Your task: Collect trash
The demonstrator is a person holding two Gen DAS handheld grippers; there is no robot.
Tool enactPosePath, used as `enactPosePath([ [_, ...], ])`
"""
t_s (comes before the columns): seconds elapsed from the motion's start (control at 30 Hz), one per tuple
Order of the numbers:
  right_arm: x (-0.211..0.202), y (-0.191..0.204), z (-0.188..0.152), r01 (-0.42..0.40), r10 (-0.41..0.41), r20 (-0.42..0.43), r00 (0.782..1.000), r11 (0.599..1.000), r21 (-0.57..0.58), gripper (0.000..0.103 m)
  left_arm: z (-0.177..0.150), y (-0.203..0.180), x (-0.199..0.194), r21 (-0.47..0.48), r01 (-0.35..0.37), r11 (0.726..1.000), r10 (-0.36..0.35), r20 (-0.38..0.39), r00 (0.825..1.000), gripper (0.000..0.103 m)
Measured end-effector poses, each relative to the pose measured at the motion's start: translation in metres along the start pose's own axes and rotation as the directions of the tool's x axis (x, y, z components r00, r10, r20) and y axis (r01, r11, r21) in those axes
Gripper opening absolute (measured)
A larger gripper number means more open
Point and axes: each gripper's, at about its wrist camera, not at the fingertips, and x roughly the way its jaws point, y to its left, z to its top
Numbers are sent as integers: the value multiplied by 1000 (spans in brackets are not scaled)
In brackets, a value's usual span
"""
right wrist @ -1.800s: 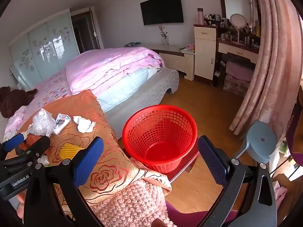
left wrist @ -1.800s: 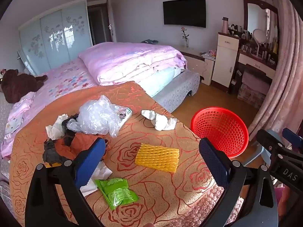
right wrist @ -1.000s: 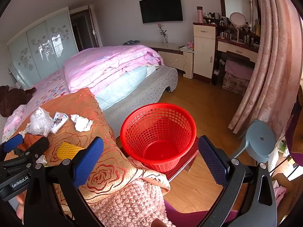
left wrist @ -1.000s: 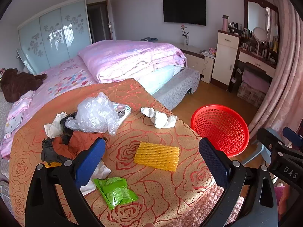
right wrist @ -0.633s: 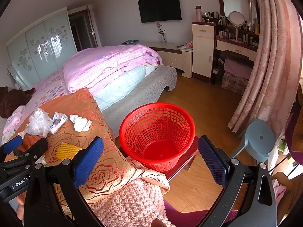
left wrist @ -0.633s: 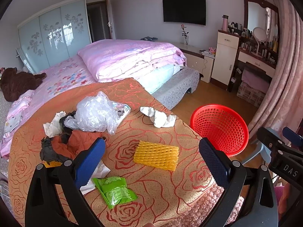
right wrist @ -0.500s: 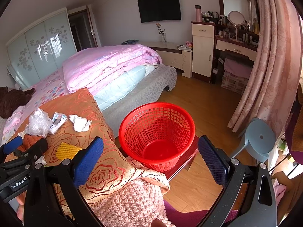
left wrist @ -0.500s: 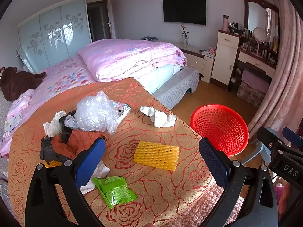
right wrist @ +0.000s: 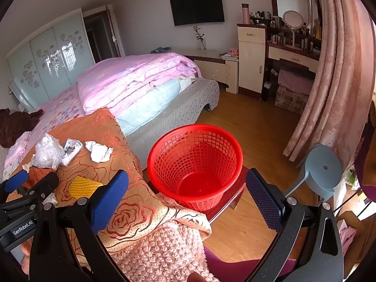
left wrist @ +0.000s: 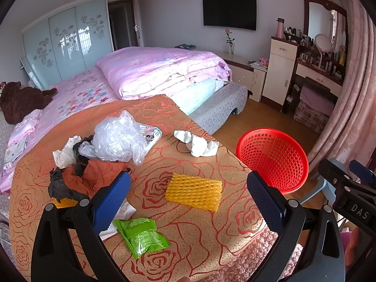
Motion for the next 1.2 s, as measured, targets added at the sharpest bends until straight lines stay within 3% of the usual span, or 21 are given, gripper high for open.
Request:
enactPosePath([
  [0.23, 2, 0, -6, 0, 0, -8, 1000, 1000, 6, 97, -15, -6, 6, -5, -2, 1000, 2, -4, 1000, 96],
  [1.2, 3, -1, -8, -2, 2, -16, 1000, 1000, 9, 97, -15, -4, 7, -13, 4, 1000, -4, -16, 1000, 96],
])
